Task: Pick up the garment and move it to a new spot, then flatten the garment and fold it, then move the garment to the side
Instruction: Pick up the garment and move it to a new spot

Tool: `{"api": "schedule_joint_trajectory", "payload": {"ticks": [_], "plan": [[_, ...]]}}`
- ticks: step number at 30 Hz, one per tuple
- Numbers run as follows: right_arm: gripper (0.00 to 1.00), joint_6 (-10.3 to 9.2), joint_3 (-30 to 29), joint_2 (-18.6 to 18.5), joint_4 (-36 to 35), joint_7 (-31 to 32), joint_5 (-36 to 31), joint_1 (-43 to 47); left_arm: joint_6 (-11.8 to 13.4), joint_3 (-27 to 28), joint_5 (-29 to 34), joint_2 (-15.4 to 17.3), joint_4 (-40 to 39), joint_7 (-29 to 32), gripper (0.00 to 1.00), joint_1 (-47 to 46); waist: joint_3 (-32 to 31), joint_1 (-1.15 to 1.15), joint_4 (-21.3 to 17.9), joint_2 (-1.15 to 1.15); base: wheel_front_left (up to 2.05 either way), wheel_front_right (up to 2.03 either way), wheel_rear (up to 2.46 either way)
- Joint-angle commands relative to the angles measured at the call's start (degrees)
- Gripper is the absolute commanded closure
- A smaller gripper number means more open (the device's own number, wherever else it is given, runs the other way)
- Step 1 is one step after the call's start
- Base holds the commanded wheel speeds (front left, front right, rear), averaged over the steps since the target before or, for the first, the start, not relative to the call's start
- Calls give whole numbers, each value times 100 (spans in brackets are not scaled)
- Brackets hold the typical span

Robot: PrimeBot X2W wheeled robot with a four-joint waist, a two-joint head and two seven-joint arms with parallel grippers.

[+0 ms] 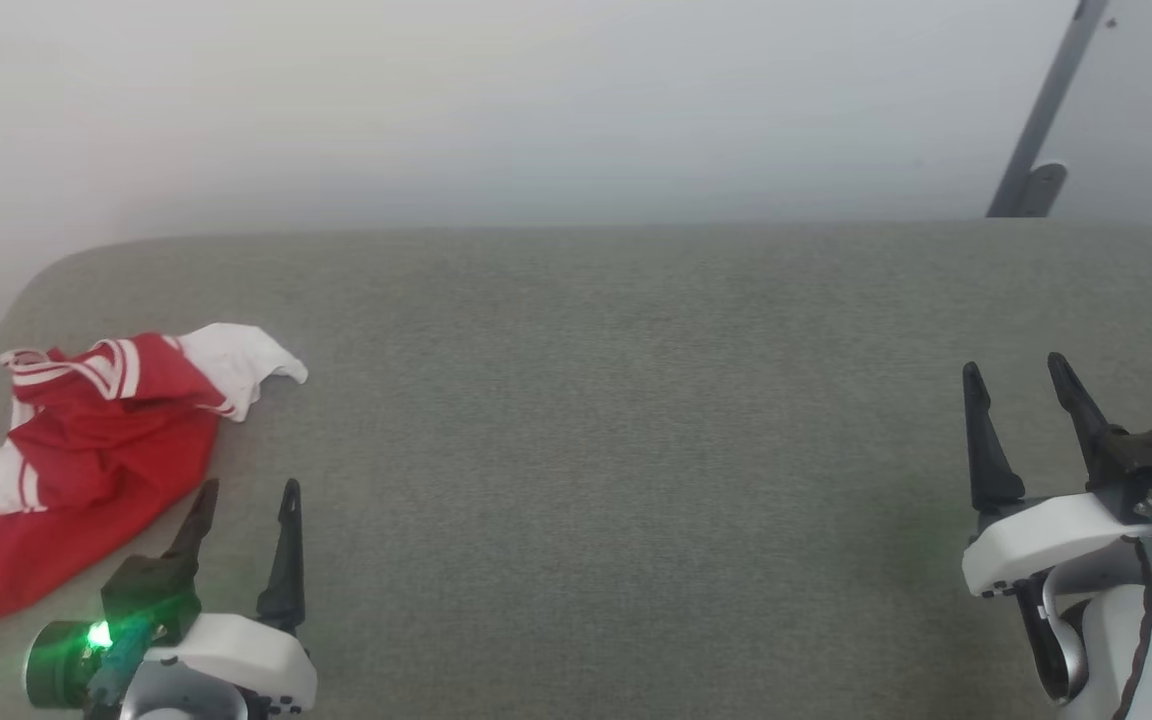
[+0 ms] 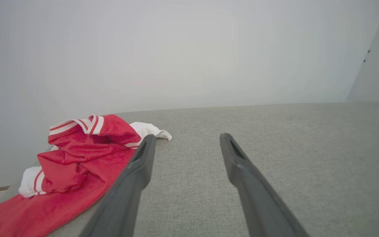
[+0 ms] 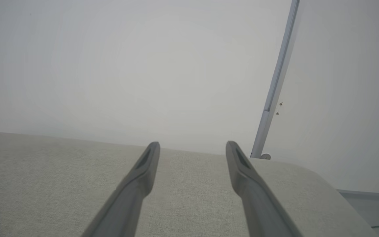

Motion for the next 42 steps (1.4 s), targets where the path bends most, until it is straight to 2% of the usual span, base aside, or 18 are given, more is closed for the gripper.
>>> {"api": "schedule_joint_trajectory", "payload": {"ticks": [1, 7, 23, 33, 38, 42], "plan": [[0, 3, 4, 5, -9, -29, 52, 4, -13, 13, 11, -5, 9, -31, 0, -92, 9, 0, 75, 0, 0, 0, 0], [0, 3, 146, -30, 2, -24, 125, 83, -64, 64, 66, -88, 71, -31, 0, -166, 58, 0, 636, 0, 0, 0, 0], [0, 2, 947, 65, 223, -23, 265, -24, -85, 308, 142, -321, 145, -31, 0, -103, 98, 0, 2771, 0, 0, 0, 0], [0, 2, 1907, 127, 683, -19, 490, -782, 66, 867, -141, -489, -422, -31, 0, 294, 343, 0, 2977, 0, 0, 0, 0], [0, 2, 2055, 83, 793, -19, 590, -940, 10, 935, -226, -523, -509, -31, 0, 372, 384, 0, 2978, 0, 0, 0, 0], [0, 2, 1919, 42, 745, -19, 614, -912, -110, 735, -160, -530, -388, -31, 0, 164, 441, 0, 2940, 0, 0, 0, 0]]}}
